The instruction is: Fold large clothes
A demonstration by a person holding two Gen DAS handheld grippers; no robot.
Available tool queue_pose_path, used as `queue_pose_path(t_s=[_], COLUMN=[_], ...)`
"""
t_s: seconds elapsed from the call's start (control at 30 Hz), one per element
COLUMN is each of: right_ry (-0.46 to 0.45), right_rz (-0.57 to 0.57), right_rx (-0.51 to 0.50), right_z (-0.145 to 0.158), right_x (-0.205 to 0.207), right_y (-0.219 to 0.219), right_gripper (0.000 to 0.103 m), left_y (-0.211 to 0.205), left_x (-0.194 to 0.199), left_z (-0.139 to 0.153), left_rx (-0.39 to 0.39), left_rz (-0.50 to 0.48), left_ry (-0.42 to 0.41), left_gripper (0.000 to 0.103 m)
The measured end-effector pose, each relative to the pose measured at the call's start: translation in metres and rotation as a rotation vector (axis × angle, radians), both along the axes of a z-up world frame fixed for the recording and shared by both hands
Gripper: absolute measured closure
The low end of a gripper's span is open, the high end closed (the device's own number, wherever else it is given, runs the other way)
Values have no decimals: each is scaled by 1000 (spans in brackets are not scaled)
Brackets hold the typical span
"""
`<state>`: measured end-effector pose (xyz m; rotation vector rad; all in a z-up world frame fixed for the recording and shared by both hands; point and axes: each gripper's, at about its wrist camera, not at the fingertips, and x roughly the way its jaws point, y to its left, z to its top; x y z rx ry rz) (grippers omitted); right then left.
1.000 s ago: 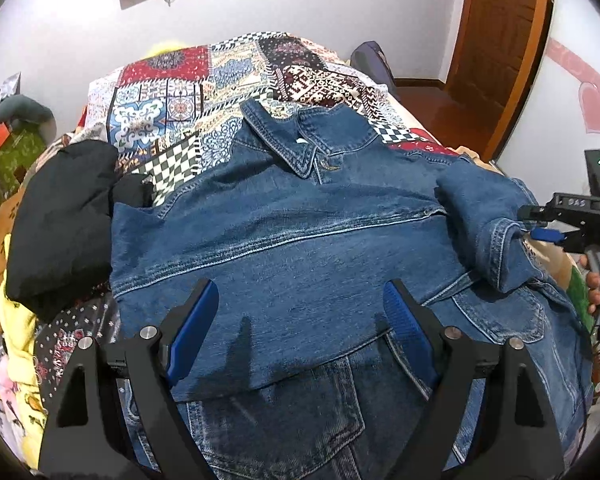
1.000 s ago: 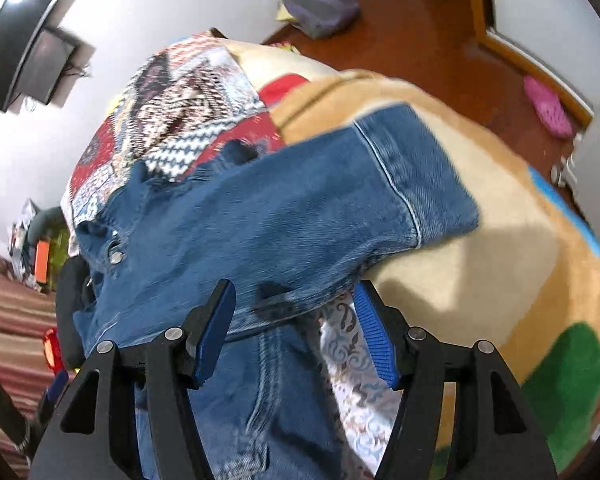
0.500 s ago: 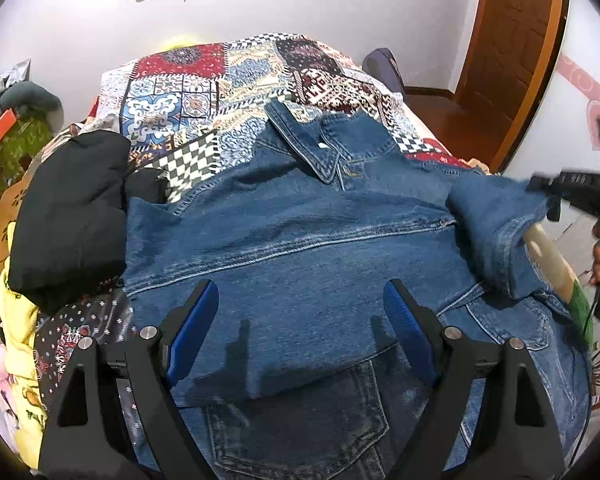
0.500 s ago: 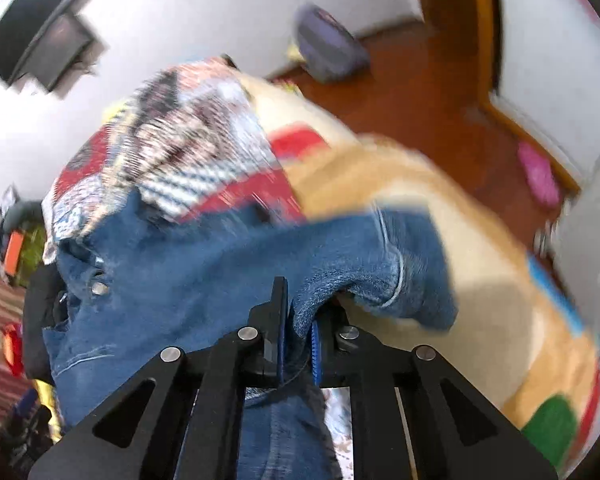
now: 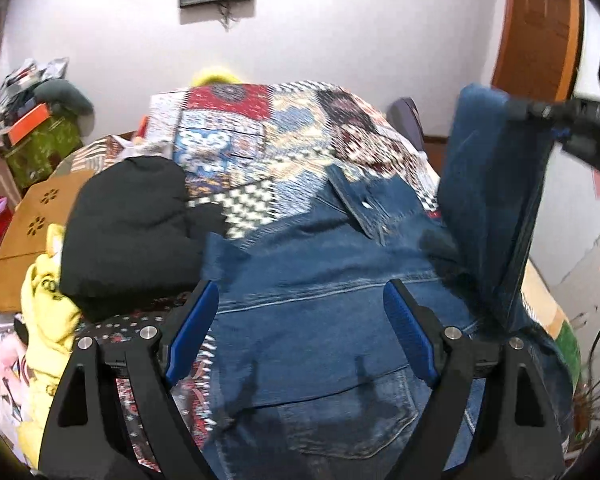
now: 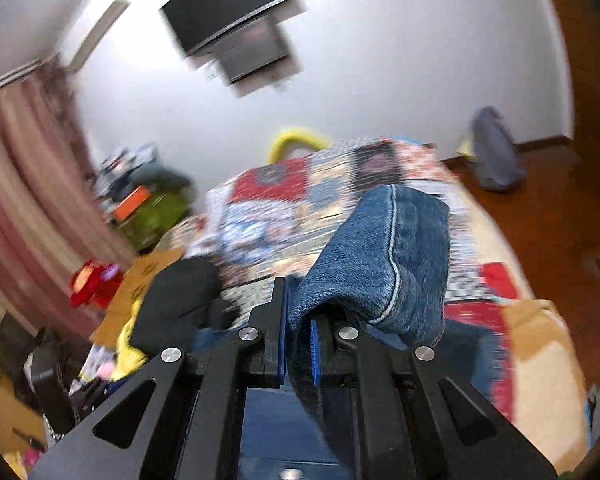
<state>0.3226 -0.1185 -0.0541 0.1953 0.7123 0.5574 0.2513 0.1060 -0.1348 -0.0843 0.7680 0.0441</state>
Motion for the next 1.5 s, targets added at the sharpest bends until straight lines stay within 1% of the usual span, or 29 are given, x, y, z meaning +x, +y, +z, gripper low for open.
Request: queue_pose_path(t_s=[0.1, 0.2, 0.23, 0.37, 0.5, 0.53, 0.57, 0.6, 0.67, 0.73, 0.87, 1.03, 1.1, 1.17, 1.23, 1.27, 1.33, 1.4, 1.47, 1.5], right_ry=[62, 160, 201, 334, 411, 427, 443, 458, 464, 449, 385, 316, 312, 318, 316, 294, 258, 222, 188, 175], right_rz=[103, 194, 227, 321, 389, 402, 415, 427, 441, 434, 385, 260, 195, 125, 80, 42, -14, -68, -119, -145], right_rx=[-24, -74, -100, -176, -281, -318, -360, -384, -369, -346, -300, -267, -232, -173, -157, -153, -161, -201, -248, -282], right_z=[-22, -57, -74, -123, -153, -158, -162, -165, -160, -150, -124, -99, -91, -82, -72, -64, -54, -45, -43, -44], right_x=[-4, -9, -12, -19, -37, -40, -44, -48, -52, -54, -55, -48, -42, -36, -31, -29, -29, -34, -38, -39], right_y=[43, 76, 90, 123, 148, 153, 157, 158, 156, 147, 125, 74, 48, 18, -5, -21, -42, -66, -84, -92], right_gripper=[95, 95, 95, 95, 95, 93, 87, 83, 65, 55, 54, 53, 53, 53, 53, 53, 52, 49, 39, 38], left_y=[21, 39, 45, 60, 74, 75, 77, 79, 80, 78, 67, 44, 31, 17, 3, -1, -11, -18, -21, -22], left_x=[-12, -22, -25, -36, -44, -45, -45, -46, -45, -44, -39, -25, -18, -11, -2, 1, 11, 20, 28, 32], left_z=[3, -1, -4, -18, -34, -37, -40, -43, -48, -52, -58, -61, -60, -60, -62, -63, -70, -77, -83, -87], left_rx=[-13, -31, -35, -36, -47, -49, -53, -59, -69, -82, -105, -111, -91, -62, -19, -4, 35, 75, 109, 127], left_rz=[37, 67, 76, 106, 133, 138, 143, 147, 149, 143, 114, 53, 23, -6, -29, -37, -48, -48, -44, -44], left_ry=[-9, 8, 18, 56, 95, 103, 112, 122, 136, 147, 165, 189, 193, 196, 203, 207, 226, 248, 260, 268], left_gripper=[16, 16, 16, 16, 16, 16, 16, 16, 16, 16, 16, 16, 16, 16, 16, 16, 16, 16, 16, 16])
